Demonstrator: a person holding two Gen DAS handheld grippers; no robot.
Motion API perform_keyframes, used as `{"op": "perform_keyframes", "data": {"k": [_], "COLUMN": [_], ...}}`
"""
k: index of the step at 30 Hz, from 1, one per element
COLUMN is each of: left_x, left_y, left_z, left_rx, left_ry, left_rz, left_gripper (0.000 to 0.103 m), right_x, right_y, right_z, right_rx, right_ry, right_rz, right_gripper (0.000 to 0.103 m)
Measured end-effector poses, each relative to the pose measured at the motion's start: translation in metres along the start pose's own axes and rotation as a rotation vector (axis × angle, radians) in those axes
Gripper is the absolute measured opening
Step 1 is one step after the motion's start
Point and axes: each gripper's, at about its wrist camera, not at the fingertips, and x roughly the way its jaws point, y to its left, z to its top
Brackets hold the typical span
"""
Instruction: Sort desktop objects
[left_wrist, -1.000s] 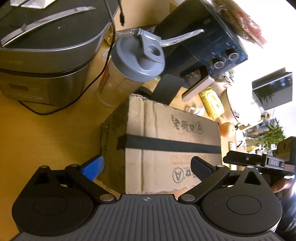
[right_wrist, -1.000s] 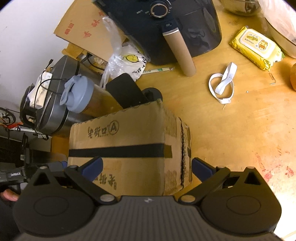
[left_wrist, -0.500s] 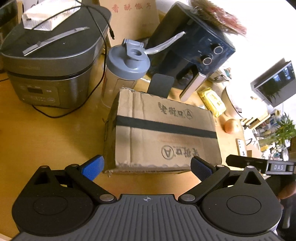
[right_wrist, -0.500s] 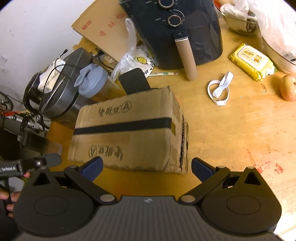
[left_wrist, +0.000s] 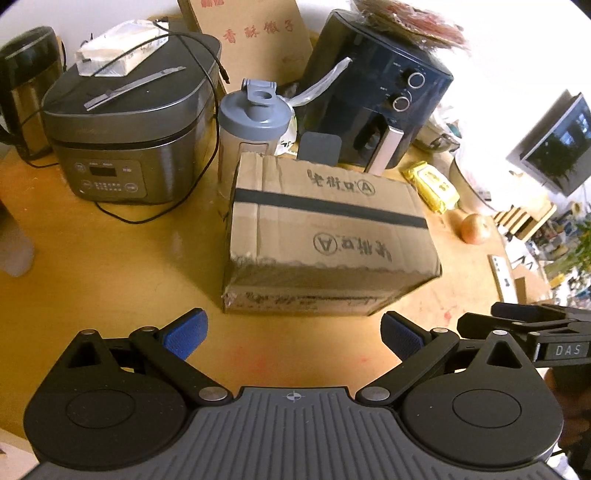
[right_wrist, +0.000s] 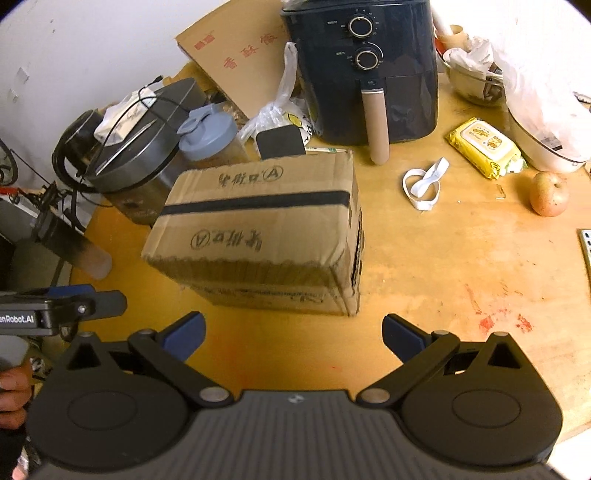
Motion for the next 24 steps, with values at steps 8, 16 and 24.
{"op": "perform_keyframes", "data": {"k": [8, 16, 24], "left_x": [-0.014, -0.016, -0.016], "left_y": [-0.011, -0.018, -0.023], "left_z": [-0.025, -0.041, -0.048], "left_rx": [0.024, 0.019, 0.018], "left_ry": [0.001, 0.001, -0.009], "left_rz": [0.055, 0.098, 0.122], "left_gripper": [0.103, 0.103, 0.103], "right_x": [-0.008, -0.013, -0.018], "right_y": [0.005, 0.014, 0.026], "right_z": [-0.021, -0.036, -0.043], "right_rx": [-0.016, -0.059, -0.102], "right_ry": [0.008, 0.010, -0.012], "right_rz": [-0.051, -0.142, -0.208], "right_gripper": [0.103, 0.103, 0.103]}}
